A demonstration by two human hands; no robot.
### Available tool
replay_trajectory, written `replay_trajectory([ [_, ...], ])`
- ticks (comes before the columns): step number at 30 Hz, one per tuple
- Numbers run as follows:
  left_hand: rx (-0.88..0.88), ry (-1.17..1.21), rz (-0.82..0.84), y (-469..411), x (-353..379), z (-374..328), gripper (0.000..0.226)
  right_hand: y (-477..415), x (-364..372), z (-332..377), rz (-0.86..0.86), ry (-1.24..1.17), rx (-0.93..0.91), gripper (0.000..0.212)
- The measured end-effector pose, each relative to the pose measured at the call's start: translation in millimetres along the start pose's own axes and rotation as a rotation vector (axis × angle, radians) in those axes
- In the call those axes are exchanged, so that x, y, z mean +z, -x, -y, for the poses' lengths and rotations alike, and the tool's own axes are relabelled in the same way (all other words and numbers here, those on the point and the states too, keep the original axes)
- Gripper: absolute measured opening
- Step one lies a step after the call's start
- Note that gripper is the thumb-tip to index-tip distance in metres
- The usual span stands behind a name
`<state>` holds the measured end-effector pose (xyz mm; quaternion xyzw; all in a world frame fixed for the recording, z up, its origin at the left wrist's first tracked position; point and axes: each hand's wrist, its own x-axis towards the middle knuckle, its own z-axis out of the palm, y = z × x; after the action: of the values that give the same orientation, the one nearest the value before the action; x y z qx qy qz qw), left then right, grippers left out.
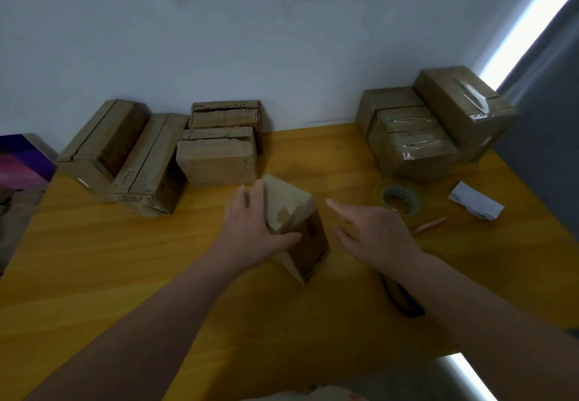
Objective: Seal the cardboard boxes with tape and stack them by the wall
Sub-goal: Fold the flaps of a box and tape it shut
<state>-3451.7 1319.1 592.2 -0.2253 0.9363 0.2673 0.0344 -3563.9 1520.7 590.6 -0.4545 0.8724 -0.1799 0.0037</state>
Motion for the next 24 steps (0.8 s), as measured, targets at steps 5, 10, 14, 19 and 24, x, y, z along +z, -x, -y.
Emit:
replay_trajectory([
  [5, -0.101, 0.307, -0.003, -18.7, -20.2, 20.0, 0.12, -15.6, 4.2, 2.9, 0.187, -0.02, 0.233, 0.053],
  [10, -0.084, 0.634, 0.08, -25.9, -23.3, 30.0, 0.102, -29.7, 12.3, 10.2, 0.433, -0.391, 0.627, 0.072],
  [14, -0.071, 0.958, 0.202, -28.3, -17.4, 43.1, 0.077, -26.7, 15.2, 17.7, 0.433, -0.945, 0.962, 0.06],
  [19, -0.125, 0.539, -0.093, -40.3, -15.6, 59.4, 0.048, -26.8, 18.8, 18.8, 0.321, -1.003, 0.935, 0.039],
  [24, -0.19, 0.387, 0.015, -42.2, 1.7, 48.6, 0.033, -22.0, 18.0, 8.8, 0.412, -0.559, 0.796, 0.03],
])
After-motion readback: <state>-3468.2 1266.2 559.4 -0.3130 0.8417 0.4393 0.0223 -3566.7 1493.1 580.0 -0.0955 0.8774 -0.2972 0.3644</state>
